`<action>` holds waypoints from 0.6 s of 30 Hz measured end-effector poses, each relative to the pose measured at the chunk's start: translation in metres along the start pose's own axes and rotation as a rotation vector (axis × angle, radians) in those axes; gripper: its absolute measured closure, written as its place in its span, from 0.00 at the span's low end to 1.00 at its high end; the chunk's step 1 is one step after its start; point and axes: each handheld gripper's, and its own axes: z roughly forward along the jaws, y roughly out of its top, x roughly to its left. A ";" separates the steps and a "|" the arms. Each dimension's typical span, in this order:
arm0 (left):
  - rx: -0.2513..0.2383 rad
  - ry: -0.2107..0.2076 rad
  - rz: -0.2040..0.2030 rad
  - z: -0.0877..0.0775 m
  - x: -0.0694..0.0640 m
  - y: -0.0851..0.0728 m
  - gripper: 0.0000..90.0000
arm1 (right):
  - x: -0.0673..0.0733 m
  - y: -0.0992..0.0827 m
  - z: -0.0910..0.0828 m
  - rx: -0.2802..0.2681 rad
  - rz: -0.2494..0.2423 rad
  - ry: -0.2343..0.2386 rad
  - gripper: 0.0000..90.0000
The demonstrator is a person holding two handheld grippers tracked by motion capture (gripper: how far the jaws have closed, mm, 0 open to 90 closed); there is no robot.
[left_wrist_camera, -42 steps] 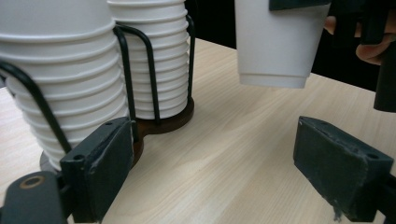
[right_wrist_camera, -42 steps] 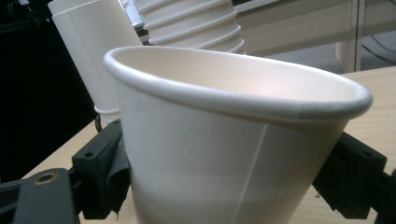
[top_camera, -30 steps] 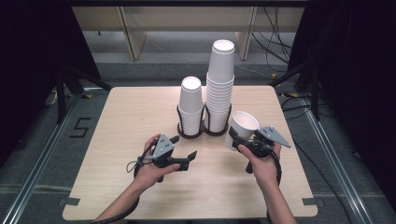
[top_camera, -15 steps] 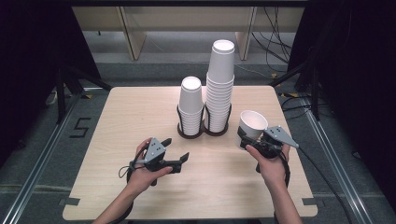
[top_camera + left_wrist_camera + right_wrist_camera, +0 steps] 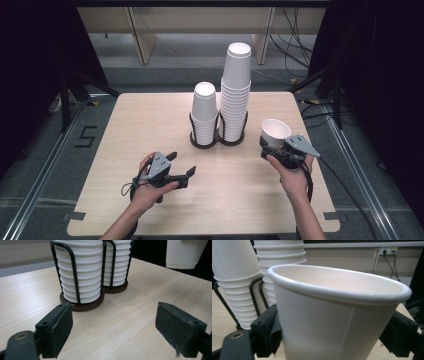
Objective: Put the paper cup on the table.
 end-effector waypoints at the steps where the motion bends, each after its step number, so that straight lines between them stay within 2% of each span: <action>1: -0.001 0.002 -0.002 0.000 0.000 -0.001 0.16 | 0.001 -0.001 0.000 0.004 0.016 -0.010 0.19; 3: 0.002 0.005 -0.003 0.000 0.001 -0.002 0.16 | -0.003 -0.001 0.001 0.007 -0.013 -0.012 0.19; 9: -0.001 0.004 -0.013 -0.002 0.001 -0.003 0.16 | -0.008 -0.004 0.004 -0.001 -0.034 -0.050 0.18; 11: 0.003 0.004 -0.008 -0.001 0.002 -0.004 0.16 | -0.011 -0.006 0.006 -0.006 -0.039 -0.050 0.18; 12: 0.001 0.001 -0.007 0.000 0.002 -0.004 0.16 | -0.010 -0.007 0.006 -0.003 -0.019 -0.060 0.18; 13: 0.001 0.001 -0.007 0.000 0.002 -0.004 0.16 | -0.010 -0.007 0.006 -0.003 -0.019 -0.060 0.18; 17: 0.008 -0.003 -0.007 0.001 0.000 -0.005 0.16 | -0.016 -0.011 0.011 0.018 -0.039 -0.053 0.18; 18: 0.008 -0.003 -0.007 0.001 0.000 -0.005 0.16 | -0.017 -0.012 0.011 0.022 -0.060 -0.079 0.18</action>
